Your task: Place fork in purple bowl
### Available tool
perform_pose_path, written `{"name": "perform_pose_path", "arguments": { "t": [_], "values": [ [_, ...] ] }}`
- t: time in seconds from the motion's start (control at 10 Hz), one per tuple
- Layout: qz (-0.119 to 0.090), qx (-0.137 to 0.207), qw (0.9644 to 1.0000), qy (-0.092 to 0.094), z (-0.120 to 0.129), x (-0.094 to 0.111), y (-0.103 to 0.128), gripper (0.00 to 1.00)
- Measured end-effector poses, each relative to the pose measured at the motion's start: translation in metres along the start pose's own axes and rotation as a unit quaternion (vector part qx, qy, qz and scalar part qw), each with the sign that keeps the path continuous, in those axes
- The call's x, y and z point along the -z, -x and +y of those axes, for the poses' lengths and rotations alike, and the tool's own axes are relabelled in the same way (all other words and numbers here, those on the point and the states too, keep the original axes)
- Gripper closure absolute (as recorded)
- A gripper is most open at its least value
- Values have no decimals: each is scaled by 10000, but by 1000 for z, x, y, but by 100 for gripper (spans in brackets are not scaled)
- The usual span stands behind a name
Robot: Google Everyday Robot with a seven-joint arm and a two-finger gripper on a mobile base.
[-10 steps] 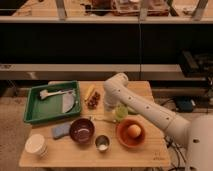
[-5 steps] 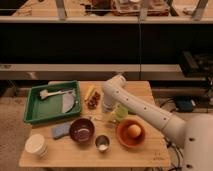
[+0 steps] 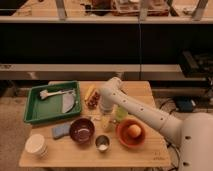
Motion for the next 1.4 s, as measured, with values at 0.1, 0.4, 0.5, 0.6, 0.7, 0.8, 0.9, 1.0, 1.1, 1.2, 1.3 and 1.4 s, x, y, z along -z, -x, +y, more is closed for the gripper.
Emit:
{"name": "perform_pose_path", "arguments": {
  "t": [0.1,0.4,0.5,0.6,0.7,0.8,0.9,1.0,1.1,1.2,1.3,1.4],
  "values": [
    [3,20,10000,8,1,-3,1,26],
    [38,99,9999,10,4,-13,0,55],
    [36,75,10000,-13,3,-16,-1,65],
    [32,40,10000,5,4,-18,-2,75],
    [57,50,10000,10,4,-16,-2,84],
    [98,63,9999,42,6,-16,-3,94],
    [99,56,9999,35,6,-15,-4,99],
    [91,58,9999,22,6,-14,-4,100],
    [97,83,9999,-46,3,-12,-4,100],
    [107,133,9997,-145,1,-5,-4,100],
    [107,181,9994,-259,-3,7,-2,100],
    [104,229,9989,-408,-9,26,-2,100]
  ]
}}
